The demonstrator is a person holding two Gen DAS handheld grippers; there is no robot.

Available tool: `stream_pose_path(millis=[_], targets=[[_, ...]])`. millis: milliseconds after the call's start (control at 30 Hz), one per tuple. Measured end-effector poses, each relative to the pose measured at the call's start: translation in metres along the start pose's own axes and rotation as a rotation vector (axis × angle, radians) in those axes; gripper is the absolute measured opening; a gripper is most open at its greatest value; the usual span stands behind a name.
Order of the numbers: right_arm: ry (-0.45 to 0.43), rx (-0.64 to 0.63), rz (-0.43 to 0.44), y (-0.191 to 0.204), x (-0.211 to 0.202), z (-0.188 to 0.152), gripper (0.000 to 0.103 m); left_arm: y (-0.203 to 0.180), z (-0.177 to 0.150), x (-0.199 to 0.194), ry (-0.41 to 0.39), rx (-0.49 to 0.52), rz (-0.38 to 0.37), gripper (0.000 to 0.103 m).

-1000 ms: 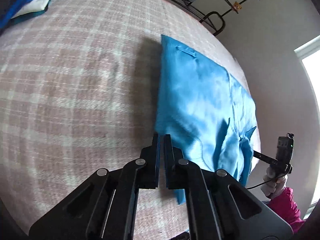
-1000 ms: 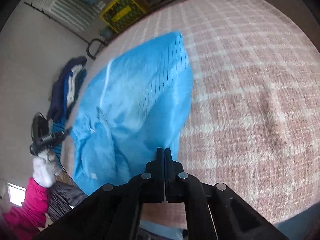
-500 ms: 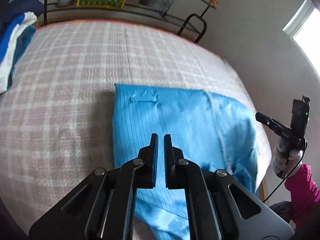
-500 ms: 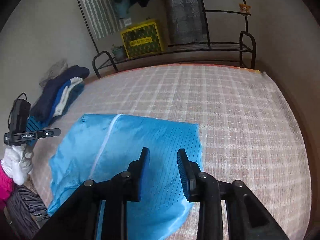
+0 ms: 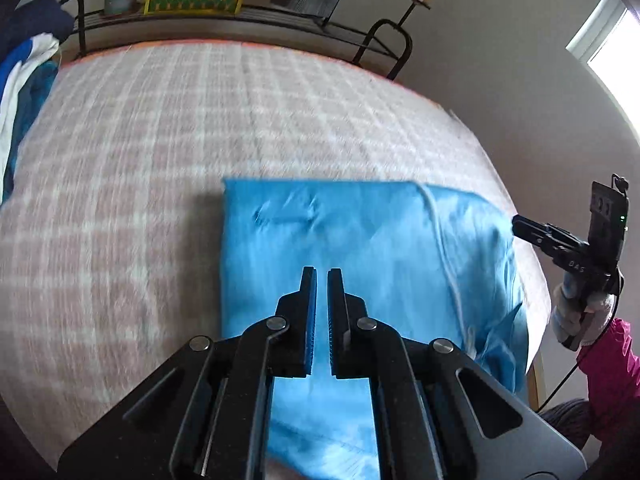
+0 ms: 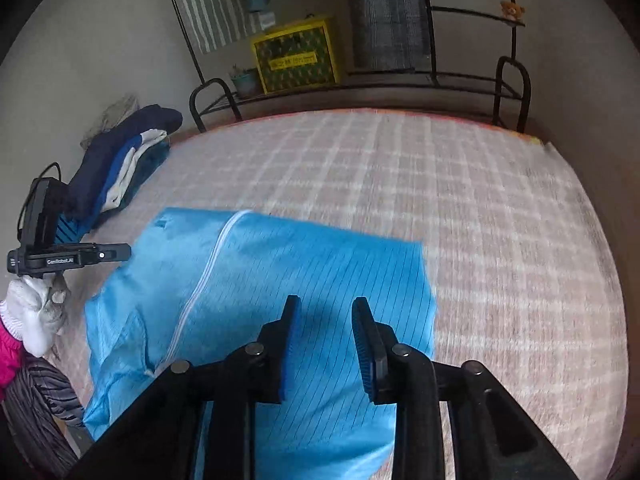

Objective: Fold large clothes
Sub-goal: 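Position both tools at the hem of the folded blue coat, then grasp the coat hem with the left tool while the right tool grasps beside it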

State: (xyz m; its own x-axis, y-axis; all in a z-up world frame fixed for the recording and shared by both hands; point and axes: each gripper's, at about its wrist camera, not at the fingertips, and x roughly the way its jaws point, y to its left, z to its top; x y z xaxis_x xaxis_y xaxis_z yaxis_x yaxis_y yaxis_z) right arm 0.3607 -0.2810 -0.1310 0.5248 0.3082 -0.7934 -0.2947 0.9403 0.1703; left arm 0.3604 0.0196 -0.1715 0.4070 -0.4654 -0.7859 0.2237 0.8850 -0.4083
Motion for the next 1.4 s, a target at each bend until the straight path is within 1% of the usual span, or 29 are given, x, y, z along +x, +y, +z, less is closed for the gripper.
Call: stream_pose_path(millis=[33, 133, 233, 300, 400, 467, 500, 533, 567, 600, 633, 667, 700, 733, 767, 833, 900, 967, 1033, 1067, 1133, 1167, 1267, 1333, 1367, 1400], targets=[[0.011, 0.009, 0.007, -0.002, 0.009, 0.005, 0.030, -0.002, 0.005, 0.005, 0.006, 0.007, 0.004, 0.001], [0.049, 0.046, -0.012, -0.011, 0.035, 0.011, 0.030, -0.002, 0.015, 0.022, 0.027, 0.025, 0.034, 0.001], [0.102, 0.067, -0.027, -0.021, 0.056, 0.005, 0.030, 0.007, 0.012, 0.043, 0.077, 0.031, 0.066, 0.001], [0.138, 0.063, -0.046, -0.023, 0.069, -0.003, 0.030, 0.014, 0.009, 0.048, 0.071, 0.014, 0.053, 0.001], [0.144, 0.054, -0.064, -0.020, 0.066, -0.002, 0.030, 0.021, 0.011, 0.044, 0.077, -0.011, 0.034, 0.001], [0.126, 0.062, -0.023, -0.023, 0.051, 0.000, 0.030, 0.027, 0.011, 0.031, 0.073, -0.015, 0.025, 0.001], [0.111, 0.065, -0.001, -0.024, 0.041, -0.001, 0.032, 0.033, 0.013, 0.021, 0.063, -0.011, 0.012, 0.001], [0.096, 0.068, 0.017, -0.028, 0.030, -0.004, 0.040, 0.038, 0.012, 0.011, 0.053, -0.023, -0.008, 0.001], [0.080, 0.071, 0.034, -0.032, 0.018, -0.008, 0.055, 0.044, 0.010, 0.003, 0.048, -0.049, -0.036, 0.003], [0.063, 0.075, 0.052, -0.035, 0.009, -0.013, 0.064, 0.053, 0.008, -0.005, 0.052, -0.097, -0.082, 0.006], [0.041, 0.084, 0.075, -0.042, -0.003, -0.021, 0.078, 0.065, 0.004, -0.013, 0.065, -0.158, -0.127, 0.023], [0.026, 0.098, 0.090, -0.048, -0.013, -0.029, 0.080, 0.078, -0.001, -0.020, 0.075, -0.230, -0.190, 0.045], [0.019, 0.116, 0.096, -0.053, -0.020, -0.036, 0.080, 0.085, -0.008, -0.027, 0.073, -0.282, -0.249, 0.051], [0.013, 0.141, 0.102, -0.061, -0.027, -0.044, 0.080, 0.093, -0.013, -0.032, 0.072, -0.319, -0.303, 0.053], [0.011, 0.170, 0.117, -0.070, -0.032, -0.051, 0.082, 0.098, -0.017, -0.036, 0.078, -0.339, -0.340, 0.053], [0.025, 0.237, 0.169, -0.087, -0.034, -0.063, 0.083, 0.113, -0.027, -0.039, 0.088, -0.390, -0.378, 0.053], [0.061, 0.309, 0.233, -0.102, -0.027, -0.074, 0.083, 0.121, -0.031, -0.031, 0.097, -0.434, -0.400, 0.054], [0.105, 0.399, 0.323, -0.117, -0.015, -0.086, 0.084, 0.130, -0.037, -0.021, 0.118, -0.486, -0.427, 0.054], [0.130, 0.460, 0.409, -0.124, -0.003, -0.097, 0.082, 0.130, -0.041, -0.015, 0.135, -0.506, -0.447, 0.054], [0.136, 0.475, 0.433, -0.125, 0.001, -0.101, 0.082, 0.130, -0.043, -0.012, 0.139, -0.511, -0.455, 0.054], [0.113, 0.477, 0.462, -0.126, 0.001, -0.103, 0.082, 0.130, -0.048, -0.008, 0.150, -0.505, -0.452, 0.054], [0.117, 0.481, 0.471, -0.127, 0.002, -0.103, 0.079, 0.131, -0.050, -0.006, 0.165, -0.501, -0.434, 0.054], [0.118, 0.499, 0.506, -0.131, 0.004, -0.107, 0.073, 0.139, -0.055, -0.006, 0.188, -0.514, -0.439, 0.054], [0.111, 0.505, 0.525, -0.133, 0.006, -0.111, 0.072, 0.145, -0.058, -0.011, 0.175, -0.545, -0.468, 0.054], [0.110, 0.506, 0.544, -0.134, 0.007, -0.111, 0.071, 0.146, -0.058, -0.009, 0.178, -0.554, -0.495, 0.053], [0.117, 0.504, 0.556, -0.133, 0.009, -0.110, 0.070, 0.145, -0.059, -0.006, 0.185, -0.551, -0.501, 0.054]])
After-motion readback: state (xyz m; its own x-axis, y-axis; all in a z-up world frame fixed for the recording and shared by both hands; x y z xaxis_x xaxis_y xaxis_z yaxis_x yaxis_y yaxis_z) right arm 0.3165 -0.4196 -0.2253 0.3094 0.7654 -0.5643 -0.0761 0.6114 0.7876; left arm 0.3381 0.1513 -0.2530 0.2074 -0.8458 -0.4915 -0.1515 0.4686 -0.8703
